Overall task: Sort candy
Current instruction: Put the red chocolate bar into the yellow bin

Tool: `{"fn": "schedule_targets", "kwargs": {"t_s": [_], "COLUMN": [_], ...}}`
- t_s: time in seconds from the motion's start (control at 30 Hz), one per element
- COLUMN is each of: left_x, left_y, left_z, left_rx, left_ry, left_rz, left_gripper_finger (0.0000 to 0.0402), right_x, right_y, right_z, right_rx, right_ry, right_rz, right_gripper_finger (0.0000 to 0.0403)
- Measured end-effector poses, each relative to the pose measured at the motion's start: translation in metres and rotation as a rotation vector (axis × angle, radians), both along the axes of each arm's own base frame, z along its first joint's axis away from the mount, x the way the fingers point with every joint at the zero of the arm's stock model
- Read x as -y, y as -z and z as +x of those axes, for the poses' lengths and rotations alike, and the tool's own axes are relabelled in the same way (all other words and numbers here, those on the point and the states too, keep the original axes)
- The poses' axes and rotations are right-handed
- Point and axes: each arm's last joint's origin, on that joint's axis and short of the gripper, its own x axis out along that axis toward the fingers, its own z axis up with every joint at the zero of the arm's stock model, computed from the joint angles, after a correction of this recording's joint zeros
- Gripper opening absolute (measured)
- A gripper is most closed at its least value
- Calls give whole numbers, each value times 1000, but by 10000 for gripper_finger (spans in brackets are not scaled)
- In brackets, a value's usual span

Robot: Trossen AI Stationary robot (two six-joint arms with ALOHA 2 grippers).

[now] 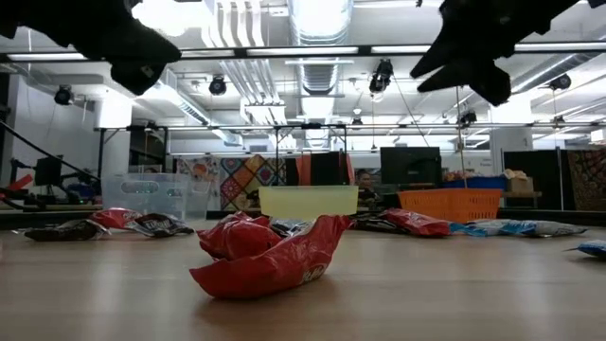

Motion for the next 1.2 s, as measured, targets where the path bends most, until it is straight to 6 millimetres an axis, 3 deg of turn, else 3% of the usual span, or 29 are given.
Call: {"fn": "schedule_targets", "kwargs": {"t_s": [0.37,0.63,0.97,1.2], "left_x": [-4,-5,-6,-5], "left_y": [6,1,1,9], "left_z": [-16,-17,-18,-16], "left_rx": [323,362,329,286], "left_ry": [10,18,8,-7], "left_rz": [-123,-54,37,3], "left_gripper_finger": [0,0,0,0], "right_x": [6,3,-6,-9], "right_y": [0,7,47,82], "right_z": [38,59,104,116], "right_rx": [-241,-516,-682,-819], "right_ry": [-30,50,88,101], "right_rz": [85,100,181,186], "right_gripper_finger": [133,180,196,194]}}
